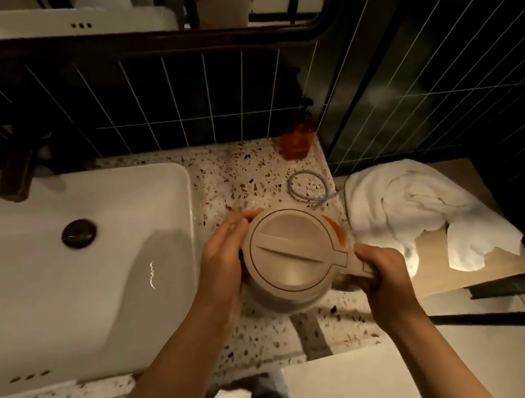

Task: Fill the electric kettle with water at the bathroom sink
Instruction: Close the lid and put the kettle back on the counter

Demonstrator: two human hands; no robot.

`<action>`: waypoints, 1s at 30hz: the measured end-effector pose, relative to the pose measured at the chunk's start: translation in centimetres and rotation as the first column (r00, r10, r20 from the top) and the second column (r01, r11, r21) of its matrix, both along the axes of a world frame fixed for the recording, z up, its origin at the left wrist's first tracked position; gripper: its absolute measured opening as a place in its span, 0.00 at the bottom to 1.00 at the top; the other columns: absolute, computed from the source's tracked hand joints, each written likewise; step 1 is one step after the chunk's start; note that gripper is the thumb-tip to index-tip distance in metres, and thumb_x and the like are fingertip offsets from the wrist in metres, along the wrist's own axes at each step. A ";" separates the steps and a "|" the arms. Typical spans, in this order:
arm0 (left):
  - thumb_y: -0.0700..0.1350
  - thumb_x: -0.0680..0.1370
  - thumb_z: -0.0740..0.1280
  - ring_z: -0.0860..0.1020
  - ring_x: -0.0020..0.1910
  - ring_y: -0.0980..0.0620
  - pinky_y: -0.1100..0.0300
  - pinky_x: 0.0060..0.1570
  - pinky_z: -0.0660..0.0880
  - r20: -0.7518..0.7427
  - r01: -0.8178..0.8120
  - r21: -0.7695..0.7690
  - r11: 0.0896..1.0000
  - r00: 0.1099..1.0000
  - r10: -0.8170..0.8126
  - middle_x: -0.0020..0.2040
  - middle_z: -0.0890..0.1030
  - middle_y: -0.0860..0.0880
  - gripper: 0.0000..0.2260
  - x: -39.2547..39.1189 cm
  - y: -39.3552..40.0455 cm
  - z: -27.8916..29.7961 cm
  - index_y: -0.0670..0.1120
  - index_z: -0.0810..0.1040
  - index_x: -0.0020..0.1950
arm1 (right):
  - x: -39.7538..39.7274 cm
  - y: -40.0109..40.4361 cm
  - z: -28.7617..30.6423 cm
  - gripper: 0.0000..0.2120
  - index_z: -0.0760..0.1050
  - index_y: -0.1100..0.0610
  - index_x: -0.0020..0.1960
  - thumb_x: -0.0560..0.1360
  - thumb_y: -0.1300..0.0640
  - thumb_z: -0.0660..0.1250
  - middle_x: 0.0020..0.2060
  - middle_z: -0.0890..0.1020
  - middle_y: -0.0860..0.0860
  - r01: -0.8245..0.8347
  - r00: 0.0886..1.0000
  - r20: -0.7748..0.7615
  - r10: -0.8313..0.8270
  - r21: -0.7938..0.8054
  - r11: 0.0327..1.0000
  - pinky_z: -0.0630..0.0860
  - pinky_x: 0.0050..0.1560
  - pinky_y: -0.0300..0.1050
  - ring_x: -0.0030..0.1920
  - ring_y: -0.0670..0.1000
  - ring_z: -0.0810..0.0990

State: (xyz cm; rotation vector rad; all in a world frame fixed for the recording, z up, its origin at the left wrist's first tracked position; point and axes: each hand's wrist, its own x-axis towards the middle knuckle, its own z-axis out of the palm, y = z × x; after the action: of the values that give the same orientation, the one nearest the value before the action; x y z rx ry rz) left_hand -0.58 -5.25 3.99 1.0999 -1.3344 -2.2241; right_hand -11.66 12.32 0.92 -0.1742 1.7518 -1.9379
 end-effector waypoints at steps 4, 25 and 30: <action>0.42 0.80 0.63 0.81 0.56 0.49 0.56 0.52 0.77 0.027 -0.060 0.046 0.997 0.998 0.059 0.55 0.84 0.46 0.10 -2.8 2.6 -1.5 0.48 0.84 0.52 | -2.7 2.3 -1.2 0.13 0.82 0.61 0.32 0.64 0.50 0.71 0.25 0.81 0.52 -0.021 1.000 -0.012 0.020 -0.036 0.999 0.75 0.31 0.38 0.27 0.49 0.79; 0.42 0.76 0.67 0.81 0.53 0.48 0.52 0.52 0.78 0.194 -0.098 0.005 0.995 0.976 0.095 0.52 0.84 0.47 0.07 -13.1 4.8 -7.4 0.46 0.84 0.49 | -10.0 4.0 -7.1 0.21 0.74 0.74 0.32 0.62 0.52 0.70 0.24 0.74 0.57 0.162 0.983 0.082 -0.166 0.049 0.986 0.69 0.31 0.42 0.29 0.54 0.73; 0.47 0.80 0.62 0.81 0.52 0.48 0.51 0.51 0.78 0.200 -0.060 -0.049 0.997 0.977 0.068 0.49 0.86 0.49 0.14 -13.4 4.8 -8.2 0.52 0.86 0.42 | -10.4 3.9 -8.3 0.14 0.77 0.62 0.24 0.65 0.55 0.69 0.22 0.75 0.53 0.165 0.981 0.089 -0.170 0.067 0.984 0.70 0.35 0.45 0.28 0.52 0.74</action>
State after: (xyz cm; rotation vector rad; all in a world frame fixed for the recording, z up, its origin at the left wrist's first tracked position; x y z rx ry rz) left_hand -13.97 -0.47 -4.19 1.3635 -1.3969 -2.0736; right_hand -22.03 16.19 -7.37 0.0883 1.8089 -1.9724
